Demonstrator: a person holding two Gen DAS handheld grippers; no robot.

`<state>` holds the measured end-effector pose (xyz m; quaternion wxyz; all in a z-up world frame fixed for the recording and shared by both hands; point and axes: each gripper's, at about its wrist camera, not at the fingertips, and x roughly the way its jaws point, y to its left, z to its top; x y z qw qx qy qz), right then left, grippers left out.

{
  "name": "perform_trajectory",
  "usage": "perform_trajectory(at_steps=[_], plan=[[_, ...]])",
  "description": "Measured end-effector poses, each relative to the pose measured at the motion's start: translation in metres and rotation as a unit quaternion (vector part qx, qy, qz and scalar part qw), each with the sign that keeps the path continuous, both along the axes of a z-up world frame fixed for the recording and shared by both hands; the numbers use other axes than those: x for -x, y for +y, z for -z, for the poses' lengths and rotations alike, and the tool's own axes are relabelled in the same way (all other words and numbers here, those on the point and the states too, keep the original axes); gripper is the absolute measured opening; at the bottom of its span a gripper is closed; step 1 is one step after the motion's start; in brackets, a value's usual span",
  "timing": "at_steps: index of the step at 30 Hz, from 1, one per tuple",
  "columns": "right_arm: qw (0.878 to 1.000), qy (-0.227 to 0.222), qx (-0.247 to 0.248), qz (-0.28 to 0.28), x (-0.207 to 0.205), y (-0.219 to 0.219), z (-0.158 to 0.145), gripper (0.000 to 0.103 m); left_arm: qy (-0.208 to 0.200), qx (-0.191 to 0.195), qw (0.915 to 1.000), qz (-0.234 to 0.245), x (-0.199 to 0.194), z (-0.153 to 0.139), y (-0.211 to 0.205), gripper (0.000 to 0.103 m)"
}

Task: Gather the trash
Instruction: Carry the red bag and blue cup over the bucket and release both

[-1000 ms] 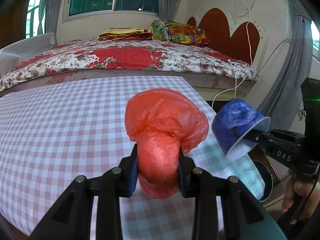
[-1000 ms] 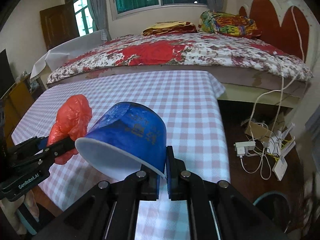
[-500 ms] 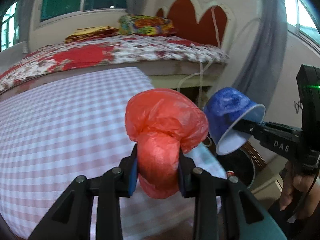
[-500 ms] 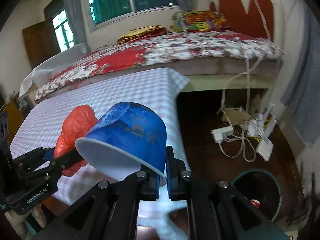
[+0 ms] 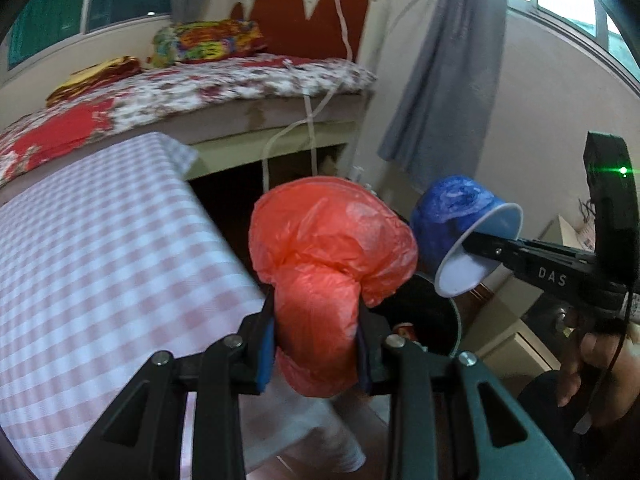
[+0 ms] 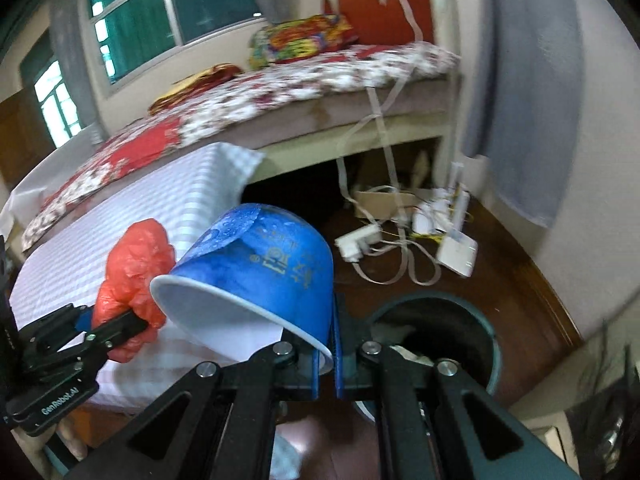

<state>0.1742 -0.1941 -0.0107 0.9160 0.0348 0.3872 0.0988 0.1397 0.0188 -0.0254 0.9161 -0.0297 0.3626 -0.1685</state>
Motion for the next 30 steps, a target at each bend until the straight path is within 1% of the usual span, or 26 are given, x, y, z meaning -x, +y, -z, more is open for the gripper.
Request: perform_trajectory(at_steps=[7,13,17,23,30], plan=[[0.998,0.020,0.018,0.056,0.005,-0.060,0.022,0.006,0.018,-0.005,0.9989,0.043,-0.009,0.016,-0.043,0.034],[0.995,0.043,0.036,0.088,0.009,-0.098,0.046,0.006,0.034,-0.010,0.9963,0.078,-0.017,0.034,-0.078,0.034],[0.992,0.061,0.043,0.106,0.005,-0.120,0.065,0.006,0.050,-0.017,0.9943,0.092,-0.027,0.048,-0.096,0.034],[0.988,0.091,0.052,0.113,-0.009,-0.140,0.093,0.006,0.085,-0.014,0.9912,0.101,-0.044,0.070,-0.117,0.034],[0.985,0.123,0.062,0.107,-0.034,-0.144,0.124,0.006,0.115,-0.025,0.9871,0.108,-0.064,0.093,-0.139,0.034]])
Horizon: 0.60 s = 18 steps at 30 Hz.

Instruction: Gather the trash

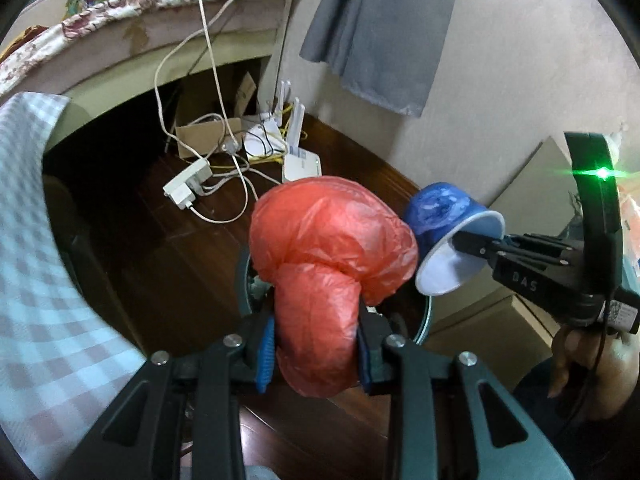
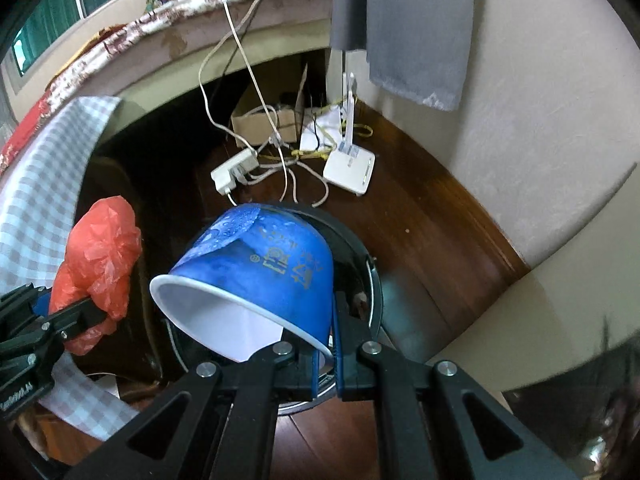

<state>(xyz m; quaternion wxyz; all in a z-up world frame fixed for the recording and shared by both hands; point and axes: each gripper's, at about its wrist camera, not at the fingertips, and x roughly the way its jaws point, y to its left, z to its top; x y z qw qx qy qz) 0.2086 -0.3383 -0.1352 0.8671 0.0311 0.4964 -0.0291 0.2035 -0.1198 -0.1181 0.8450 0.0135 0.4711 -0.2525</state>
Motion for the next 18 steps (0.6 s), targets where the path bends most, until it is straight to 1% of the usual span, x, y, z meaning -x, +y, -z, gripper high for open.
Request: perform_trajectory(at_steps=[2,3,4,5,6,7,9,11,14,18], plan=[[1.000,0.004,0.015,-0.007,-0.009,0.003,0.007,0.006,0.008,0.000,0.9999,0.007,-0.007,0.007,-0.005,0.040],[1.000,0.002,0.020,-0.013,-0.014,0.005,0.010,0.007,0.010,-0.011,0.9999,0.006,-0.011,0.012,-0.007,0.057],[1.000,0.007,0.024,-0.017,-0.019,0.006,0.015,0.015,0.009,-0.039,0.9992,-0.007,-0.015,0.017,-0.009,0.081],[0.999,0.029,0.041,-0.010,-0.026,0.004,0.025,0.056,0.008,-0.056,0.9983,-0.019,-0.018,0.019,-0.009,0.088],[0.998,0.034,0.053,-0.004,-0.028,0.003,0.029,0.099,0.009,-0.061,0.9977,-0.026,-0.019,0.020,-0.005,0.098],[0.998,0.027,0.060,-0.005,-0.026,0.001,0.029,0.103,0.007,-0.065,0.9973,-0.035,-0.018,0.019,-0.002,0.103],[0.997,0.018,0.072,-0.003,-0.020,0.000,0.025,0.103,-0.010,-0.071,0.9961,-0.052,-0.013,0.012,0.007,0.102],[0.997,0.007,0.071,-0.006,-0.011,0.000,0.017,0.103,-0.016,-0.072,0.9954,-0.061,-0.006,0.004,0.012,0.102],[0.997,-0.018,0.076,-0.002,0.002,0.004,-0.001,0.103,-0.039,-0.074,0.9944,-0.065,0.007,-0.010,0.015,0.103],[0.997,-0.049,0.066,-0.001,0.019,0.013,-0.034,0.103,-0.077,-0.072,0.9897,-0.097,0.027,-0.038,0.030,0.103]])
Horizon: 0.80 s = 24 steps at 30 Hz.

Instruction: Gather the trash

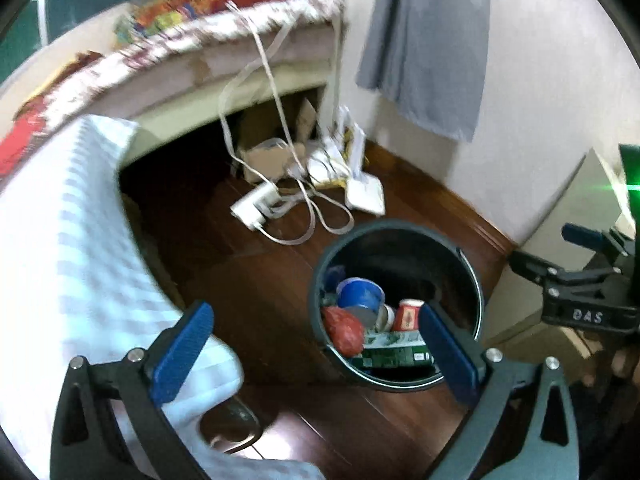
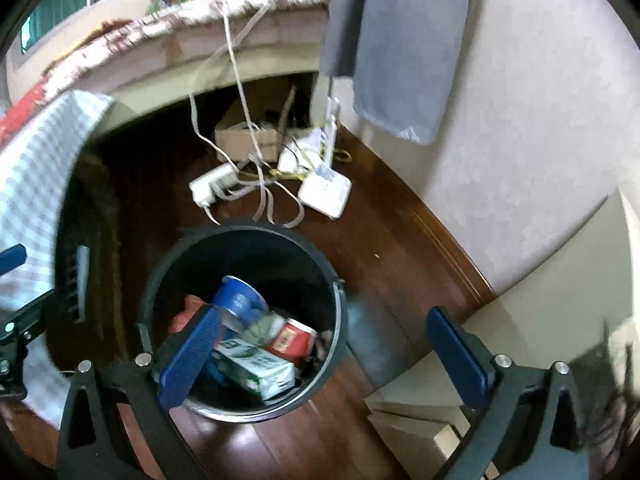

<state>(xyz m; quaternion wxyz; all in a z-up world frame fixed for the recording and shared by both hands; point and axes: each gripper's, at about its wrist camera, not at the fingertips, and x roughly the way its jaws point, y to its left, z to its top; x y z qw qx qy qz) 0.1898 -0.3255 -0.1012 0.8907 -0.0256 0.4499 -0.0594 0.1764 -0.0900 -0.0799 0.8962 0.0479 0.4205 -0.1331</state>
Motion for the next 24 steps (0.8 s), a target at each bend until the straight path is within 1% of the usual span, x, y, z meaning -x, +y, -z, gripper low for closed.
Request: perform_trajectory(at_steps=[2,5,6,8,9,15,20,22,24], plan=[[1.000,-0.013,-0.002,-0.012,0.008,0.012,-0.015,0.103,-0.020,-0.001,0.9997,-0.014,0.010,-0.014,0.009,0.103],[0.998,-0.035,-0.010,-0.041,0.028,0.036,-0.042,0.103,-0.034,0.011,0.9989,-0.031,0.026,-0.031,0.024,0.103],[0.998,-0.041,-0.011,-0.049,0.033,0.043,-0.048,0.103,-0.039,0.008,0.9987,-0.031,0.030,-0.033,0.026,0.103],[0.997,-0.052,-0.011,-0.064,0.043,0.057,-0.060,0.103,-0.043,-0.016,0.9984,-0.034,0.040,-0.037,0.029,0.103],[0.996,-0.057,-0.012,-0.070,0.048,0.064,-0.065,0.103,-0.046,-0.018,0.9981,-0.036,0.043,-0.039,0.032,0.103],[0.993,-0.075,-0.018,-0.089,0.074,0.088,-0.091,0.103,-0.060,0.005,0.9953,-0.076,0.070,-0.059,0.060,0.103],[0.990,-0.091,-0.016,-0.107,0.095,0.105,-0.113,0.103,-0.074,0.019,0.9934,-0.085,0.093,-0.083,0.071,0.103],[0.989,-0.096,-0.013,-0.114,0.102,0.112,-0.120,0.103,-0.086,0.024,0.9918,-0.091,0.104,-0.094,0.074,0.103],[0.987,-0.108,-0.006,-0.122,0.114,0.119,-0.130,0.103,-0.098,0.019,0.9906,-0.094,0.114,-0.102,0.076,0.103]])
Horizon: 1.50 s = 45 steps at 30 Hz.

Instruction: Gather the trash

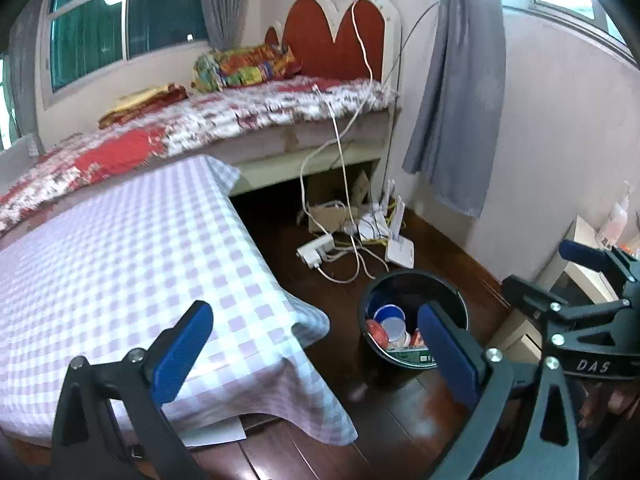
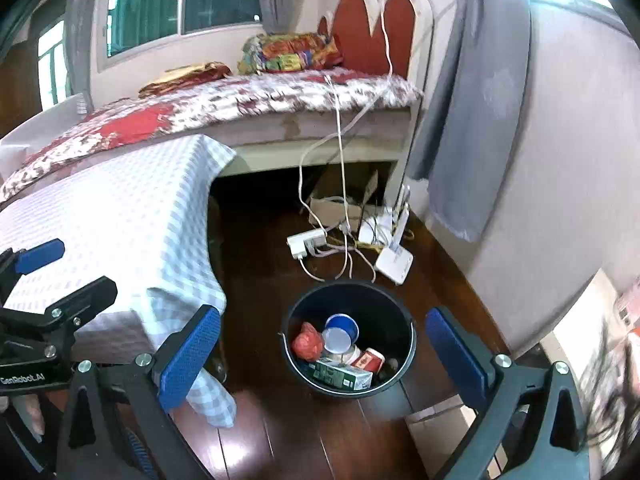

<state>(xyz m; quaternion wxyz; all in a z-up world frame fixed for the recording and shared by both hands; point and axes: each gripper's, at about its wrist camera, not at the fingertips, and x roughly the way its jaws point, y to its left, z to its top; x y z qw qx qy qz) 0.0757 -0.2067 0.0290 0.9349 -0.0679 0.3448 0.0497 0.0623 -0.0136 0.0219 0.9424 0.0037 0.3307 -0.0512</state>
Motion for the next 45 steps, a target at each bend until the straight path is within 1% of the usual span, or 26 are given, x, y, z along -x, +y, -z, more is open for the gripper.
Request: perform_trajectory(at_steps=[2,7,9,13,21,25,32,40,45], plan=[[1.000,-0.010,0.004,-0.004,0.007,0.004,-0.009,0.103,-0.008,-0.008,0.9999,-0.008,0.009,-0.006,0.002,0.103],[0.999,-0.043,0.006,-0.013,0.033,0.020,-0.033,0.103,-0.022,0.000,0.9996,-0.014,0.031,-0.016,0.009,0.103],[0.999,-0.051,0.007,-0.015,0.042,0.023,-0.039,0.103,-0.028,0.008,0.9995,-0.011,0.042,-0.020,0.012,0.103],[0.998,-0.058,0.010,-0.020,0.055,0.029,-0.047,0.103,-0.039,0.015,0.9990,-0.015,0.051,-0.029,0.018,0.103],[0.998,-0.065,0.020,-0.011,0.058,0.026,-0.050,0.103,-0.051,0.020,0.9981,-0.027,0.053,-0.034,0.026,0.103],[0.998,-0.063,0.020,-0.001,0.055,0.020,-0.049,0.103,-0.050,0.019,0.9980,-0.033,0.054,-0.031,0.029,0.103],[0.998,-0.062,0.021,-0.001,0.055,0.018,-0.049,0.103,-0.044,0.021,0.9980,-0.040,0.053,-0.026,0.034,0.103],[0.998,-0.065,0.017,-0.002,0.058,0.016,-0.051,0.103,-0.051,0.022,0.9979,-0.035,0.055,-0.028,0.033,0.103],[0.998,-0.065,0.016,0.000,0.060,0.017,-0.052,0.103,-0.047,0.023,0.9981,-0.033,0.054,-0.028,0.030,0.103]])
